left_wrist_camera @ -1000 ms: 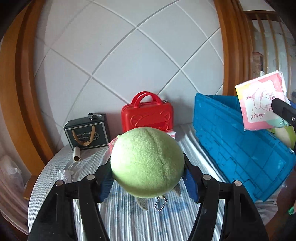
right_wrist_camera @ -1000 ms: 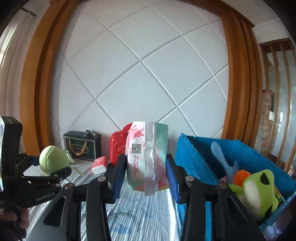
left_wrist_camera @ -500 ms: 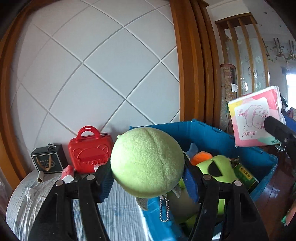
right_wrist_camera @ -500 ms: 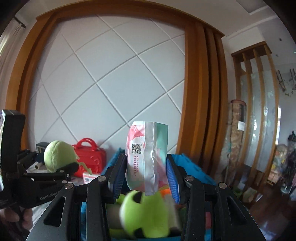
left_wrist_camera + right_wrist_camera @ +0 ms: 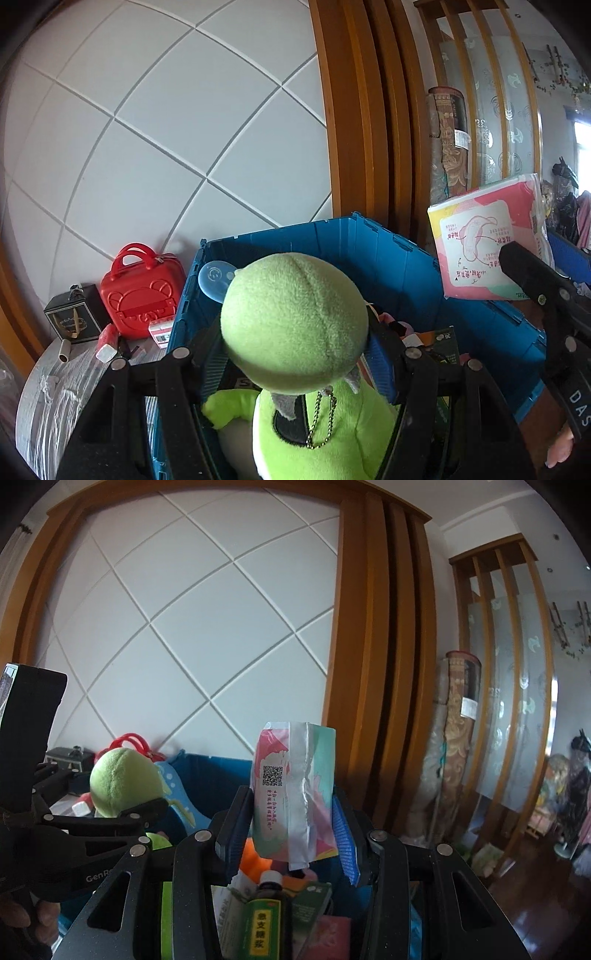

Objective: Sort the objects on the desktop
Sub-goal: 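Lift the ball and tissue pack and carry both over the blue bin, then open both tools to drop the ball and tissue pack into the bin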

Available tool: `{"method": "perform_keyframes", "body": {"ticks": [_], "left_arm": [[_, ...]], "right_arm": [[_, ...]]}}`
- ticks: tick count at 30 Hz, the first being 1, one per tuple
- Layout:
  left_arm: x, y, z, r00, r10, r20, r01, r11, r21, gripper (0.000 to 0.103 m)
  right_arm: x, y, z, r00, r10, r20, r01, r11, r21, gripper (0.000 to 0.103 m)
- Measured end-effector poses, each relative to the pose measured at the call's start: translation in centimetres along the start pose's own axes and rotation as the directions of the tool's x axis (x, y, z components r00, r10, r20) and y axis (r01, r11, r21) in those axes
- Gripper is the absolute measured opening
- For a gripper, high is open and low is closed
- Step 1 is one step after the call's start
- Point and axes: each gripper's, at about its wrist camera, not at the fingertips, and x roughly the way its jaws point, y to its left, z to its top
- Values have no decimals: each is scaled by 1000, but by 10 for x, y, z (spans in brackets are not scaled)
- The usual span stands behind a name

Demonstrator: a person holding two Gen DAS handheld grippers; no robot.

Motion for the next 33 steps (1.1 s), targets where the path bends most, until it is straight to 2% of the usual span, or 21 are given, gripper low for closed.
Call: {"method": "perform_keyframes", "body": {"ticks": [9, 10, 14, 18, 19, 21, 22, 24, 26, 33], "left_arm": [[25, 10, 7, 999, 19, -42, -20, 999, -35, 67], [27, 10, 7, 999, 16, -44, -18, 999, -36, 69], [29, 12, 8, 999, -10, -43, 7, 999, -54, 95], [27, 14, 8, 1000, -3, -28, 2, 998, -55, 101], [27, 15, 8, 1000, -5, -28, 3, 998, -58, 101], [25, 18, 8, 1000, -6, -26, 4, 998, -65, 102], [24, 20, 8, 1000, -6, -24, 4, 998, -69, 102], [21, 24, 8, 1000, 5, -21, -7, 997, -78, 102], [17, 28, 7, 1000, 10, -16, -11, 996, -88, 103], [-5, 37, -1, 1000, 27, 3, -26, 995, -94, 103]], "right_arm": [[44, 3, -5, 996, -8, -89, 7, 1000, -10, 42], [48, 2, -4, 995, -9, -98, 9, 1000, -4, 42], [56, -2, -4, 993, -13, -118, 13, 1000, 7, 43], [58, -4, -4, 993, -14, -113, 16, 1000, 14, 45], [57, -5, -3, 994, -16, -110, 18, 1000, 15, 47], [55, -8, -3, 994, -33, -105, 36, 999, 20, 63], [54, -10, -3, 994, -48, -100, 51, 998, 23, 67], [51, -15, -2, 994, -63, -92, 67, 997, 39, 90], [46, -21, -2, 995, -62, -79, 67, 996, 60, 103], [33, -17, -2, 997, -54, -59, 56, 998, 41, 103]]}}
